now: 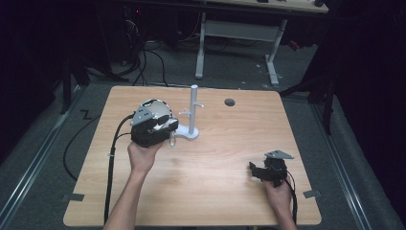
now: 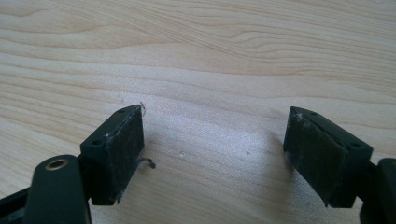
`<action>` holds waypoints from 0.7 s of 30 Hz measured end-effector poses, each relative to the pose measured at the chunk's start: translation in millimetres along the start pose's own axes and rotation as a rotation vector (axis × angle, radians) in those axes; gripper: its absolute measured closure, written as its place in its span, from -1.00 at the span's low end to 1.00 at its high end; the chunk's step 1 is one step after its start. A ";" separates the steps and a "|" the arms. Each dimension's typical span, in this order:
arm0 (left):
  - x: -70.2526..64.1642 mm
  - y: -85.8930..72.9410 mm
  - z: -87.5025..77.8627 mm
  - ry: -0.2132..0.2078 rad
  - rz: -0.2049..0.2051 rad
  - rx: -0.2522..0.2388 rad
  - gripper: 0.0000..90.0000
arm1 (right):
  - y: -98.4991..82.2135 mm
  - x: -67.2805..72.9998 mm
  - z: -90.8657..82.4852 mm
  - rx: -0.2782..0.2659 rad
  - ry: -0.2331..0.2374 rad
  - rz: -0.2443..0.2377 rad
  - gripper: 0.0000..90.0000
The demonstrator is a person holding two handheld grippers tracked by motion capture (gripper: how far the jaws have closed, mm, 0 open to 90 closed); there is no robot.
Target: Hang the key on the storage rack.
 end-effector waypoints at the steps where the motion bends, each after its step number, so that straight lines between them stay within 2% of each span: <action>1: 0.0 0.0 0.0 0.000 0.000 0.000 0.18 | 0.0 0.0 0.0 0.000 0.000 0.000 -0.55; 21: -0.2 20.9 22.3 -0.013 0.003 0.015 0.18 | 0.0 0.0 0.0 0.000 0.001 -0.001 -0.55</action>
Point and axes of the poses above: each handheld gripper's, and its own axes: z roughly forward along the jaws, y roughly out of its top, x roughly to its left, the point moved 10 cm from there along z, roughly forward along the jaws, and after that the axes turned 5 degrees about -x, right-handed, at the moved point
